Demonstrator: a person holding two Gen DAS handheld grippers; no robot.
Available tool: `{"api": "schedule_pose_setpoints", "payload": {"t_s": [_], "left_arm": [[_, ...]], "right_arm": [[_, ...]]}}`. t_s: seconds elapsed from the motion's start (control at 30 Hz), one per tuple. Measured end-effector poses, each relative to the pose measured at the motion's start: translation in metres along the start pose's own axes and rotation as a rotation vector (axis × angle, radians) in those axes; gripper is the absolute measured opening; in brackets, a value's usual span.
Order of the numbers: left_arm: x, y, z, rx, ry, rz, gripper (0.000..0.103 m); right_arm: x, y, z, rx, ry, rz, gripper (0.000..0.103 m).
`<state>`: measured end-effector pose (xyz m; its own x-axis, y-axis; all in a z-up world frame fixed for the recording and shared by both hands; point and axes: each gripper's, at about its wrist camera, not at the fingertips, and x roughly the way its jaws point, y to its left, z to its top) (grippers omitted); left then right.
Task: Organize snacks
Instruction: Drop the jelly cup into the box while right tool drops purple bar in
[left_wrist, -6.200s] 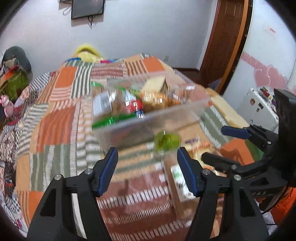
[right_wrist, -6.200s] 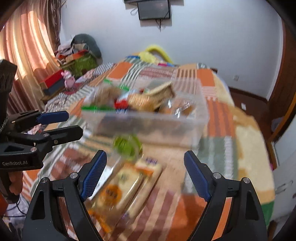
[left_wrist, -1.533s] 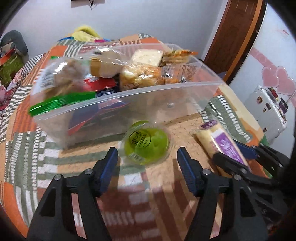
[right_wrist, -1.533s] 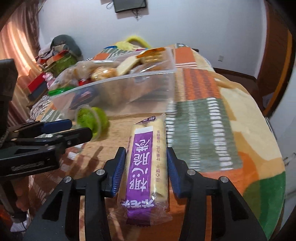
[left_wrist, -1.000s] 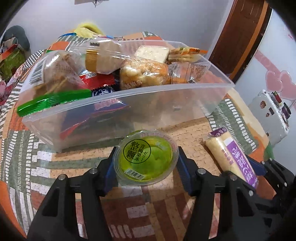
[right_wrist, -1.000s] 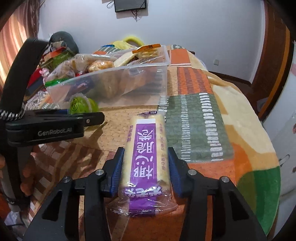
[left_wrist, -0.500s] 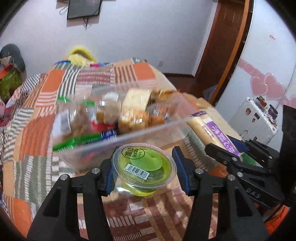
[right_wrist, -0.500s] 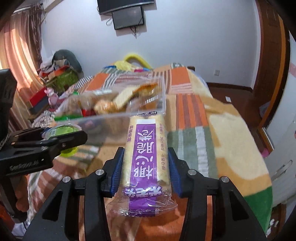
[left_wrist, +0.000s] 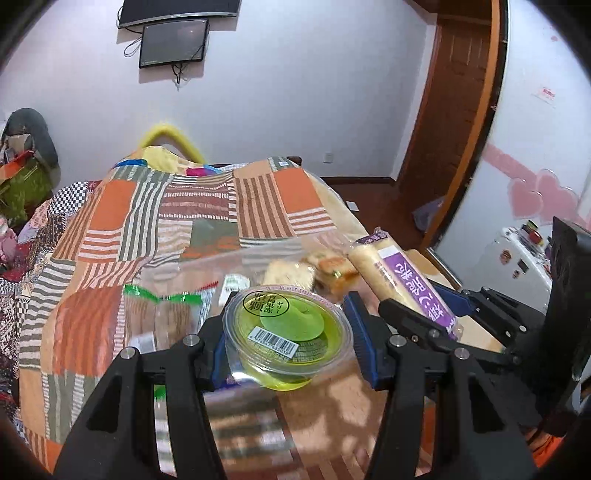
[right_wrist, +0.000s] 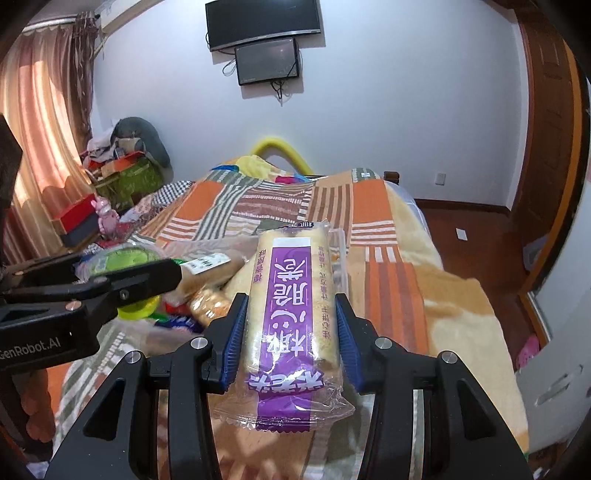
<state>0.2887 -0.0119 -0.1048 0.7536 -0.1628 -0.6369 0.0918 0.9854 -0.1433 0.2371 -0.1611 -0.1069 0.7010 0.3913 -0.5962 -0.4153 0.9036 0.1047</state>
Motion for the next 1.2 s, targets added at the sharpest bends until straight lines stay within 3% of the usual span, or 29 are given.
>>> {"api": "schedule_pose_setpoints", "payload": {"t_s": [0.53,0.67,0.9,1.2], "left_arm": [[0.054,0.02,0.01,-0.074,0.083,-0.01,0.055],[0.053,0.019,0.007,-0.075,0.091,-0.017,0.055],[0.01,0.003,0.014,0.003,-0.018,0.028,0.064],[-0.073,0.001,0.019,-0.002,-0.158,0.036,0.064]], "right_arm": [[0.038,0.007,0.013,-0.067,0.033,0.058,0.043],[0.033,0.006,0.011,-0.075,0.032,0.054,0.051],[0.008,-0.004,0.009,-0.064,0.011,0.037,0.052],[-0.047,-0.009,0.02,-0.028,-0.074,0.032,0.052]]}}
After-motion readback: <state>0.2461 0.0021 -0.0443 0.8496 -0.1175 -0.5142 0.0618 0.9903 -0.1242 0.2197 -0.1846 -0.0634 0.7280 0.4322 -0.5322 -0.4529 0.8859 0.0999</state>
